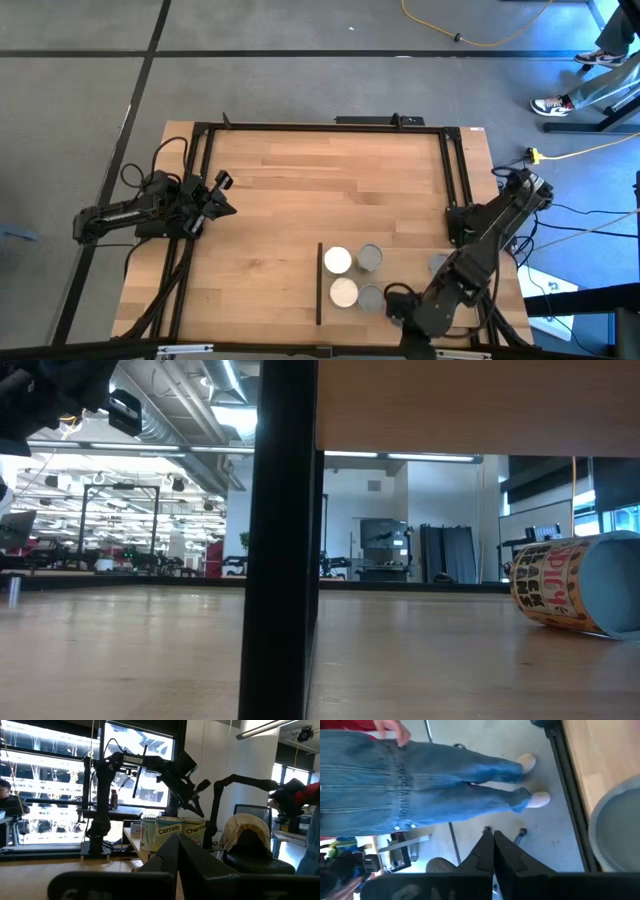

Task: Pick and place cans onto a shelf
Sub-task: Adjust the canned orange on the shelf, then adjust the shelf

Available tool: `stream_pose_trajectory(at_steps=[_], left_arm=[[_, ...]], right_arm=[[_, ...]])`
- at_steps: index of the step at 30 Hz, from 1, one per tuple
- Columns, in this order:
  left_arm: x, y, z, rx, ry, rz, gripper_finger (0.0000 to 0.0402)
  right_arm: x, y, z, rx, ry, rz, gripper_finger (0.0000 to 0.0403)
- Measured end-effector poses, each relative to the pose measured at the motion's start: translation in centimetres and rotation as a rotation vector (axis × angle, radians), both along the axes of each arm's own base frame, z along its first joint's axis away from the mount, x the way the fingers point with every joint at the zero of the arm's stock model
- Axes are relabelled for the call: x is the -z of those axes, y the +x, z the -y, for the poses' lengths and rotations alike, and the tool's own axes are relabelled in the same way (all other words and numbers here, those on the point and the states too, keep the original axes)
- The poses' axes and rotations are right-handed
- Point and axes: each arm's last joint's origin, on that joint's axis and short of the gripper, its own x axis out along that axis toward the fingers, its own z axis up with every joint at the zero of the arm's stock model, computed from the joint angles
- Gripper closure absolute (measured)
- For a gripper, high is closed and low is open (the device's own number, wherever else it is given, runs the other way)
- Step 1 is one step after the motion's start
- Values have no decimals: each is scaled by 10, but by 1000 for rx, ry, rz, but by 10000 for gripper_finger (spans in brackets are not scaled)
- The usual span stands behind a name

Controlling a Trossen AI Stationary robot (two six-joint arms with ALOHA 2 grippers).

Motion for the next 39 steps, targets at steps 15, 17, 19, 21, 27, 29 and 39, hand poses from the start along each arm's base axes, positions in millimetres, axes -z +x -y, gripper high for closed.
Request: stream_pose_trajectory(at_steps=[15, 17, 19, 21, 27, 29, 39], left_arm=[[0, 0, 0, 0, 0, 0, 401], [0, 0, 0, 0, 0, 0, 401], [0, 0, 0, 0, 0, 0, 401], [0, 0, 0, 0, 0, 0, 401], [0, 0, 0, 0, 0, 0, 401], [0, 0, 0, 0, 0, 0, 401], [0, 0, 0, 0, 0, 0, 401]], right_arm=[[21, -6, 7, 22, -202, -121, 401], [21, -6, 9, 30, -217, -114, 401], [22, -5, 11, 42, -230, -109, 401], [22, -4, 12, 47, -239, -113, 401], [22, -7, 14, 45, -248, -150, 400], [13, -7, 13, 31, -222, -148, 399], [-76, -18, 39, 92, -306, -19, 399]])
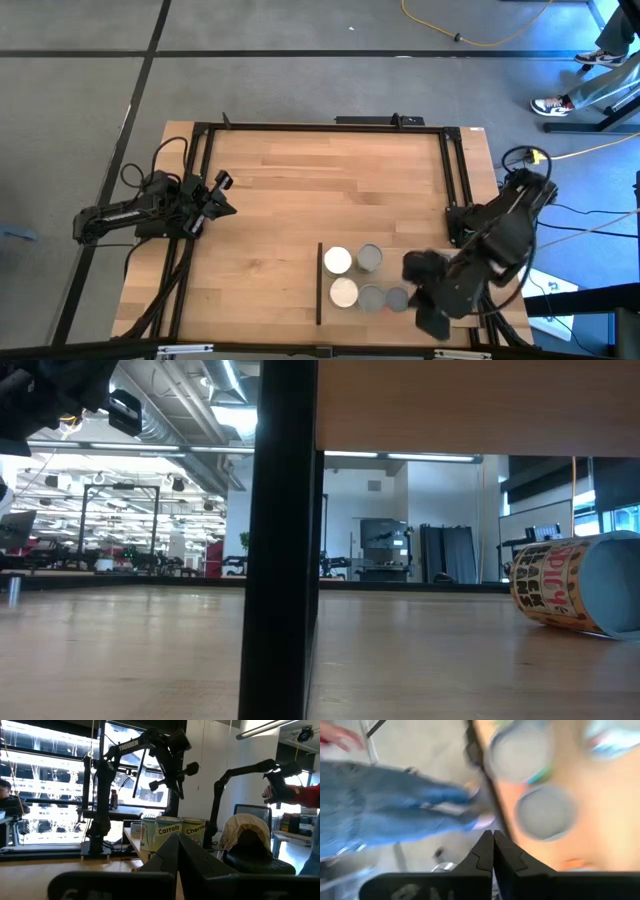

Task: Pick and place cans onto a shelf
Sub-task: Adjust the shelf

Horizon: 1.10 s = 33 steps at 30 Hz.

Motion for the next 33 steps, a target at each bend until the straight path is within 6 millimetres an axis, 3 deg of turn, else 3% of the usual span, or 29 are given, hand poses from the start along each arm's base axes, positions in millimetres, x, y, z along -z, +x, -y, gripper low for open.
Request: stream_pose_trajectory(at_steps=[4, 8, 15, 22, 25, 28, 33], left_arm=[[0, 0, 0, 0, 0, 0, 401], [0, 0, 0, 0, 0, 0, 401], [-1, 0, 0, -18, -5, 9, 401], [-7, -1, -7, -255, -92, 80, 401], [-19, -4, -7, -297, -100, 50, 401], [-37, -5, -7, -328, -66, -98, 401], [-87, 3, -12, -413, -12, -236, 401]], right_arm=[[-20, -11, 19, 45, -199, 72, 399], [-25, -21, 35, 100, -394, 86, 399], [-24, -15, 40, 93, -620, 228, 399], [-25, -13, 42, 115, -723, 293, 399], [-25, -15, 39, 92, -735, 302, 399], [-25, -18, 36, 76, -741, 314, 399], [-26, -23, 32, 40, -772, 341, 399]])
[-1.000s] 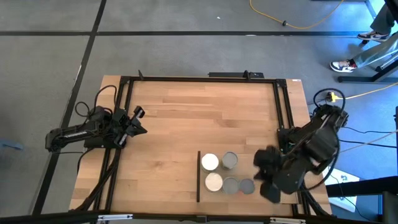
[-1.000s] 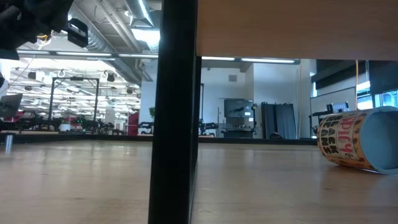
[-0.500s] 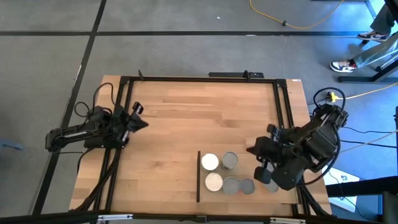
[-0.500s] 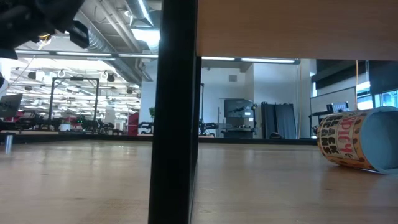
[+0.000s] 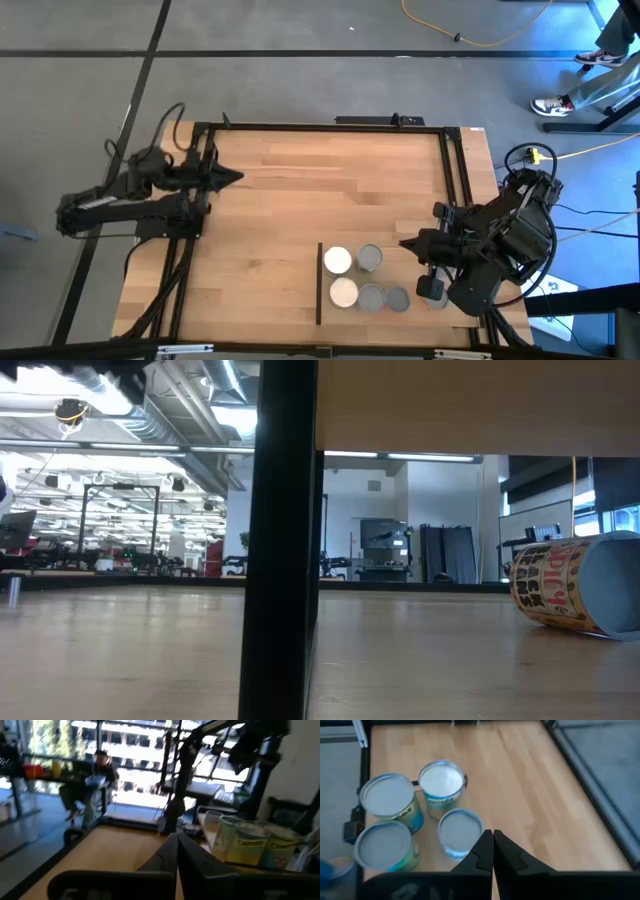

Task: Pick and place cans onto a shelf
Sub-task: Adjust the shelf

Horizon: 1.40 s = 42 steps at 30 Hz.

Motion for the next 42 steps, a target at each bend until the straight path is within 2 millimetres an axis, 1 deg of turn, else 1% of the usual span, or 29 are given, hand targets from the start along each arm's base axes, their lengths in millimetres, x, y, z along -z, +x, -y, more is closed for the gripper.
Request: stream_pose_trajectory(at_steps=[2, 4, 7, 10, 12, 15, 18, 20, 23, 25, 27, 32, 36, 42], left_arm=[[-17, 10, -4, -42, -19, -91, 401], [-32, 26, -9, -67, -39, -199, 401], [-44, 55, -18, -73, -85, -392, 401], [-51, 88, -29, -72, -122, -518, 401], [-57, 107, -37, -45, -144, -555, 401], [-69, 134, -52, 34, -134, -558, 401], [-76, 158, -70, 107, -179, -578, 401], [-82, 168, -81, 167, -171, -584, 401], [-88, 180, -93, 217, -167, -632, 401], [-89, 189, -98, 240, -177, -675, 401], [-89, 193, -100, 273, -187, -714, 401], [-93, 199, -95, 306, -190, -729, 401], [-93, 201, -90, 317, -191, -737, 401], [-91, 200, -84, 336, -187, -766, 401]], right_arm=[[-1, -1, 0, -3, -33, 23, 399], [-4, -3, 3, 12, -65, 63, 399], [-9, -5, 8, 37, -93, 112, 399], [-11, -4, 14, 60, -76, 114, 399], [-12, -3, 18, 75, -47, 109, 399], [-15, -4, 25, 95, -20, 110, 399], [-17, -3, 31, 130, 3, 123, 399], [-18, -1, 35, 154, 11, 127, 399], [-17, 3, 38, 205, 66, 128, 399], [-15, 5, 40, 222, 138, 89, 399], [-14, 8, 42, 239, 196, 54, 399], [-13, 16, 54, 334, 253, 60, 399], [-13, 27, 75, 410, 305, 23, 399], [-11, 43, 113, 402, 267, -75, 399]])
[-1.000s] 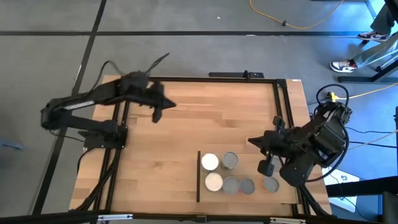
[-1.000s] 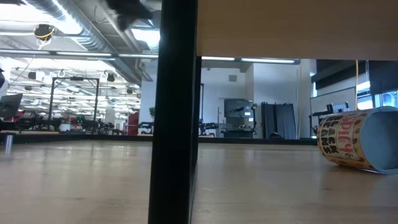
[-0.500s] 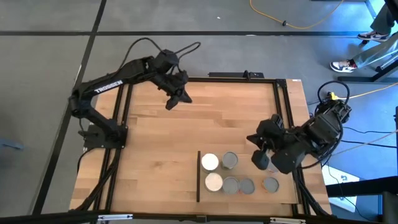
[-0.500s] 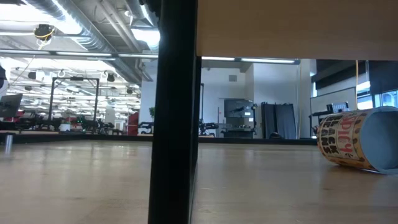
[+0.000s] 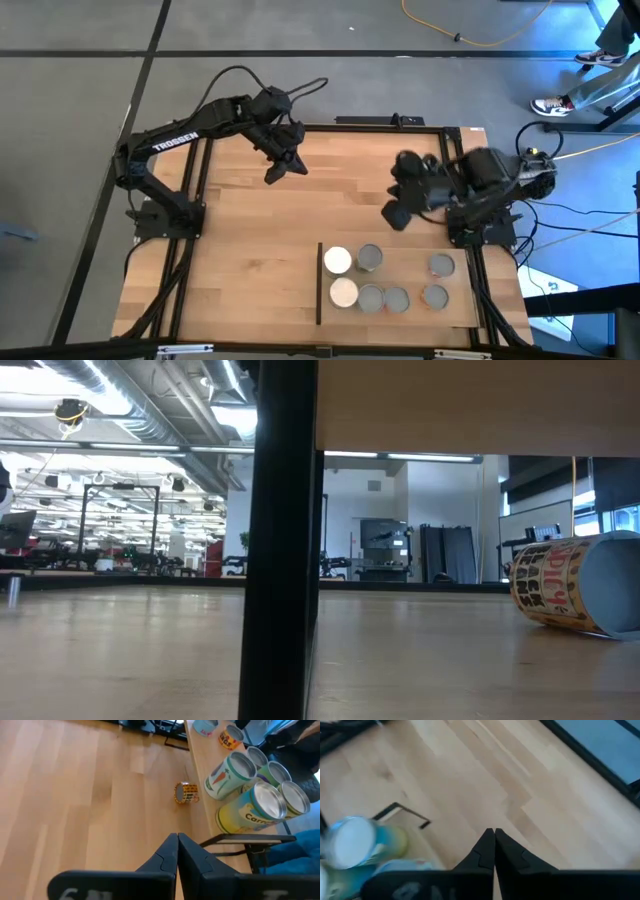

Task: Pick and place cans onto a shelf
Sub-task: Adjust the shelf

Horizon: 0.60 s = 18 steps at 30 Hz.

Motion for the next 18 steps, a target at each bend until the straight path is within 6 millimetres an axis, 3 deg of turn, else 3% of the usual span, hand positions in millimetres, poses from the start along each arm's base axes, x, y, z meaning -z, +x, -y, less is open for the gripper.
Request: stream_pose_trajectory(at_steps=[7, 18], left_arm=[[0, -1, 1, 8, -32, -10, 401], [0, -1, 1, 50, 18, 12, 401]], right_arm=[[1, 8, 35, -60, -51, -83, 399], [1, 10, 66, 1, -82, -111, 398]])
